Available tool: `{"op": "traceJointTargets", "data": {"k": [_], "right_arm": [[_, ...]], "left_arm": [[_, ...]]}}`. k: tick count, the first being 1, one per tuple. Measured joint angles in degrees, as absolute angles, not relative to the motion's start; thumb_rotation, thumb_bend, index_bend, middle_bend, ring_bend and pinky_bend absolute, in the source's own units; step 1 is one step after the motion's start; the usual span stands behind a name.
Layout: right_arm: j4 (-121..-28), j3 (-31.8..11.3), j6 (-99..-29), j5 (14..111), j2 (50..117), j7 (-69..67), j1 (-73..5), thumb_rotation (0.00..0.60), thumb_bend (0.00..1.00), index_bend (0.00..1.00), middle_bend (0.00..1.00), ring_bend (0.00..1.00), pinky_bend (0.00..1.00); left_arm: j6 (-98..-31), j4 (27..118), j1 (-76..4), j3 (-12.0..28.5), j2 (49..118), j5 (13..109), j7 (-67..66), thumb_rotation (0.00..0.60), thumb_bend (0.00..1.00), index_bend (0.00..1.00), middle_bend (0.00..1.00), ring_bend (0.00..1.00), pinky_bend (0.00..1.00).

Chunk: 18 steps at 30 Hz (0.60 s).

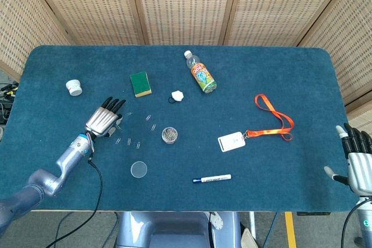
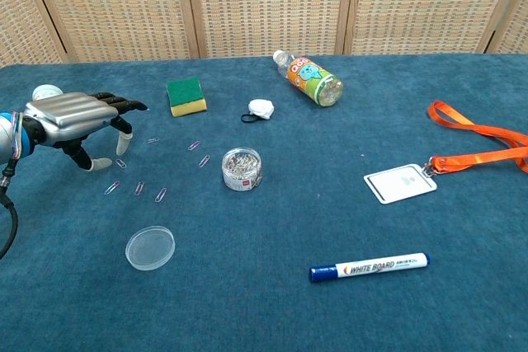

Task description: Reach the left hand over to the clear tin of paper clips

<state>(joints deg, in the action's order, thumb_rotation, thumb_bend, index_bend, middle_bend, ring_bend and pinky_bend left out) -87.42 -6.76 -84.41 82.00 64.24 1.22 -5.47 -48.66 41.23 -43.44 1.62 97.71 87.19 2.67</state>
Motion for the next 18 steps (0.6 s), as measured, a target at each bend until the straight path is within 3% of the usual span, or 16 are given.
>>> {"op": "traceJointTargets", "data": {"k": [18], "right_arm": [[-87.5, -6.7, -84.7, 82.2, 64.2, 1.2, -5.4, 0.6, 0.0, 0.01, 0.0, 0.0, 0.0]], "left_arm": [[-47.8, 37.5, -44.3, 1.1, 101.0, 86.8, 5.3, 0.6, 0.38, 0.49, 0.0, 0.0, 0.0]]}}
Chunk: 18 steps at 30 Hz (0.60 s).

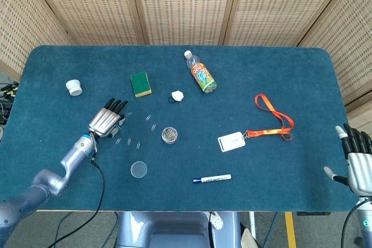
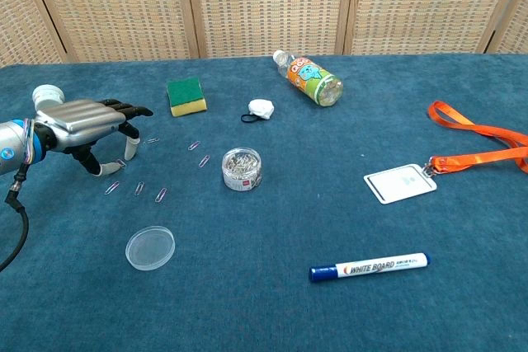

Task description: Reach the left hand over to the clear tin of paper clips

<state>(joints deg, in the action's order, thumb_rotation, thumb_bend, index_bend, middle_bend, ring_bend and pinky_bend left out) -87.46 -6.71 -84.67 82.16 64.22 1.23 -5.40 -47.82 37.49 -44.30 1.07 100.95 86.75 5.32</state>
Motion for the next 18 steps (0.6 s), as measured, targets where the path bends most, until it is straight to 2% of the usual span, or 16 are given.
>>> {"op": "traceJointTargets", "data": {"k": [8, 12, 18], "right_arm": [[-87.2, -6.8, -85.0, 82.3, 64.3, 0.9, -5.3, 0.6, 0.0, 0.01, 0.0, 0.0, 0.0], [-87.1, -6.7, -85.2, 82.5, 64.3, 0.9, -5.3, 0.6, 0.0, 0.01, 0.0, 0.0, 0.0], [-87.0, -6.7, -85.2, 82.7, 64.4, 0.7, -5.3, 0.6, 0.0, 0.01, 0.0, 0.0, 0.0]], "left_arm": [[-47.8, 35.8, -44.4, 0.4, 102.2, 87.1, 6.5, 0.6, 0.38, 0.52, 0.0, 0.0, 0.0], [-47.7, 35.5, -44.3, 0.1, 102.3, 87.2, 7.1, 0.6, 0.4, 0.61, 0.0, 0.0, 0.0], [-48.4, 35.1, -44.2, -0.3, 102.3, 87.6, 8.0, 0.6, 0.43, 0.68, 0.0, 0.0, 0.0]]}}
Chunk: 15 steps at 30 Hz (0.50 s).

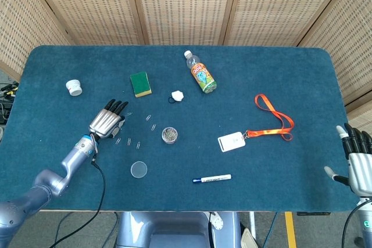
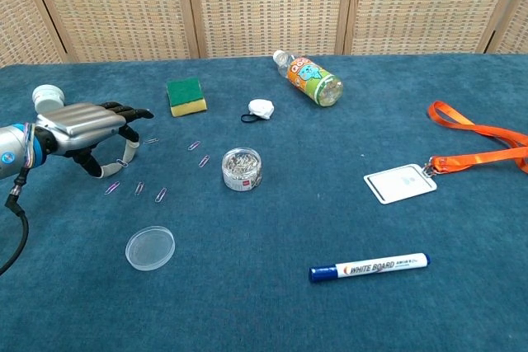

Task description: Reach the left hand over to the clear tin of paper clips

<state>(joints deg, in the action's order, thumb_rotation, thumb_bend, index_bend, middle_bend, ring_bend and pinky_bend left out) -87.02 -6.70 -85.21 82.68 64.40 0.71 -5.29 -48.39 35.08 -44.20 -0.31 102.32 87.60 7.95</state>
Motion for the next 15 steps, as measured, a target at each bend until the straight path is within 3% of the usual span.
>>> {"op": "traceJointTargets", "data": {"k": [15], "right_arm": [[-87.3, -6.7, -85.5, 82.9, 64.1, 0.4, -5.2, 0.6, 0.0, 0.01, 0.0, 0.0, 0.0]], "left_arm": [[-48.8, 36.6, -44.0, -0.2, 101.1, 87.2, 6.8, 0.6, 0.49, 0.77, 0.0, 0.0, 0.0]]}}
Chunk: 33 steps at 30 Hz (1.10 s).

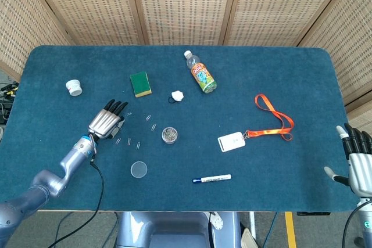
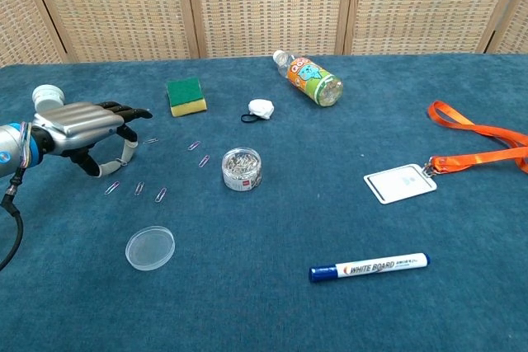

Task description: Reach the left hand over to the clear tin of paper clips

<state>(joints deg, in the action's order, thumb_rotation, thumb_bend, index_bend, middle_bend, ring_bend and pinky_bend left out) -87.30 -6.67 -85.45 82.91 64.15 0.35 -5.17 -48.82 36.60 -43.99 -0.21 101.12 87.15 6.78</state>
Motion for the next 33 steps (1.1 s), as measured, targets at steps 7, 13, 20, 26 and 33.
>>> {"op": "traceJointTargets", "data": {"k": [7, 13, 20, 26, 33], "right_arm": [[-87.4, -6.6, -85.5, 83.0, 64.0, 0.1, -5.1, 0.6, 0.0, 0.01, 0.0, 0.0, 0.0], [-87.5, -6.6, -85.6, 83.1, 63.9, -0.2, -5.1, 0.6, 0.0, 0.01, 0.0, 0.0, 0.0], [-87.7, -6.6, -85.7, 83.2, 63.7, -0.6, -5.0, 0.6, 0.0, 0.01, 0.0, 0.0, 0.0], [-87.9, -6.6, -85.8, 83.5, 63.6, -0.7, -5.0, 0.6, 0.0, 0.01, 0.0, 0.0, 0.0], [-87.8, -6.7, -86.0, 83.5, 63.4, -1.3, -4.9, 0.6, 0.0, 0.01, 0.0, 0.0, 0.0]], "left_arm": [[-49.2, 37.6, -43.8, 0.0, 100.4, 86.9, 6.3, 0.6, 0.49, 0.8, 0.0, 0.0, 0.0], [-50.0, 38.9, -43.9, 0.4, 99.5, 86.7, 6.1, 0.6, 0.5, 0.8, 0.0, 0.0, 0.0], [-52.7, 44.1, -44.5, 2.0, 96.9, 86.6, 5.4, 0.6, 0.5, 0.8, 0.0, 0.0, 0.0], [-54.3, 53.7, -46.0, 4.7, 93.7, 86.0, 2.2, 0.6, 0.5, 0.8, 0.0, 0.0, 0.0], [-53.1, 66.1, -49.5, 8.8, 91.4, 82.9, -8.3, 0.6, 0.5, 0.8, 0.0, 0.0, 0.0]]}}
